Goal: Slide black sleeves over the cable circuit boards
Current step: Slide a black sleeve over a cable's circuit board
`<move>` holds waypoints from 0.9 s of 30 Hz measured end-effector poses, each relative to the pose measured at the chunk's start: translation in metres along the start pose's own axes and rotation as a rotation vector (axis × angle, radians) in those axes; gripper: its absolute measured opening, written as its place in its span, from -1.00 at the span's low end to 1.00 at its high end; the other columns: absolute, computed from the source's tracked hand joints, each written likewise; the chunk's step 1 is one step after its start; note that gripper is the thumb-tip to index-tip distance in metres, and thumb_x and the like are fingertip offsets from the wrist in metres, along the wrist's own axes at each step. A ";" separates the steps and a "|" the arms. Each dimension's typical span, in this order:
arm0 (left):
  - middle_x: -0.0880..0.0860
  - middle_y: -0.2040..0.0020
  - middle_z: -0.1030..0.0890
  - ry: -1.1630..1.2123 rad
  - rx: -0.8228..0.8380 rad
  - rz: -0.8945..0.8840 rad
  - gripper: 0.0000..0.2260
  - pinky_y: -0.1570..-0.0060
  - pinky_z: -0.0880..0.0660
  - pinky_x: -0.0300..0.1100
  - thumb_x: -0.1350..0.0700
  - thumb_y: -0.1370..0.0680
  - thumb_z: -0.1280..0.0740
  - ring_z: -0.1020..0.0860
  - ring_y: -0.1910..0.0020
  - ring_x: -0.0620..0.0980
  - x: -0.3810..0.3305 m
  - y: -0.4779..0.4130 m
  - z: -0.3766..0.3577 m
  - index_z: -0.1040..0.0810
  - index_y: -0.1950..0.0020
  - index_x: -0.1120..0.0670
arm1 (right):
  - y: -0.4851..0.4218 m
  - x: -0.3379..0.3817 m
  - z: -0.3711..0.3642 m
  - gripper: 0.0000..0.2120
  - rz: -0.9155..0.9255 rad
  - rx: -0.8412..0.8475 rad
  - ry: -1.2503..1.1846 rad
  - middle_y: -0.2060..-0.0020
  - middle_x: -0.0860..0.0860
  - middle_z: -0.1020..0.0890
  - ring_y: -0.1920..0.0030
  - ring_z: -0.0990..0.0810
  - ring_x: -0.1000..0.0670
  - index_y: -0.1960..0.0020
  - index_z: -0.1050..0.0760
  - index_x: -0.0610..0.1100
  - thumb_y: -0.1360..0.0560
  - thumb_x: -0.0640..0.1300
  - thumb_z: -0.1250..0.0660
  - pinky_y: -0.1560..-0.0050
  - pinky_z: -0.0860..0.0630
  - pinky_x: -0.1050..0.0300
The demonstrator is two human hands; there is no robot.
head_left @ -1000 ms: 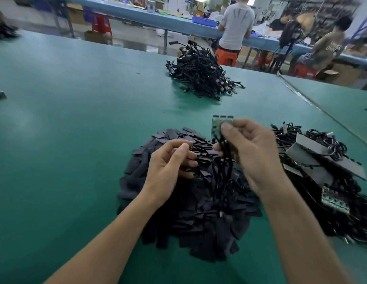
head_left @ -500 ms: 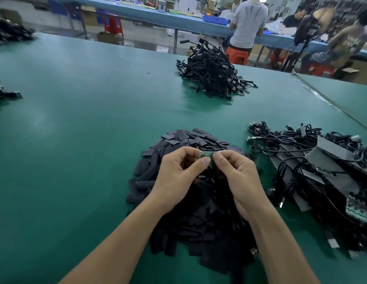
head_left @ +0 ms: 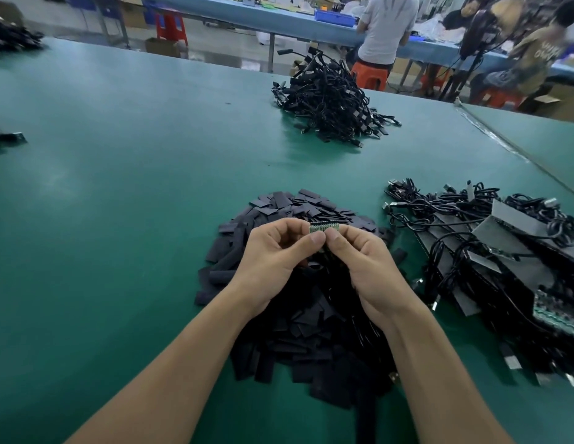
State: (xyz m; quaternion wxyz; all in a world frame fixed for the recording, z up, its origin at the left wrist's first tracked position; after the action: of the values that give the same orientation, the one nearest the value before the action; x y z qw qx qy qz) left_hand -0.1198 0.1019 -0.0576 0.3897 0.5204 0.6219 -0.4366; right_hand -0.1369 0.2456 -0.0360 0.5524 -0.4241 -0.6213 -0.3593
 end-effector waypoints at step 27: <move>0.04 0.30 -0.64 0.507 -0.179 0.108 -0.90 0.31 -0.62 -0.14 0.08 -0.55 -0.32 -0.59 0.43 -0.06 -0.010 -0.007 0.008 -0.49 0.13 0.07 | 0.011 0.065 0.066 -0.85 0.184 -0.776 0.846 0.24 0.10 -0.60 0.30 -0.49 0.08 -0.03 -0.63 -0.04 -0.62 -0.05 -0.29 0.23 -0.43 0.18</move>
State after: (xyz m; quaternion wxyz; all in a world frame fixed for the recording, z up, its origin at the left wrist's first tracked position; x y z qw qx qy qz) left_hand -0.1245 0.0909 -0.0497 0.2885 0.6091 0.7070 -0.2144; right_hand -0.1538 0.3191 0.0191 0.5855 -0.4674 -0.1299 -0.6495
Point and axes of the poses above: each hand's wrist, its own y-axis away from the middle knuckle, its own z-axis out of the back of the hand, x = y × z, the point moved 1 cm from there along -y, towards the middle knuckle
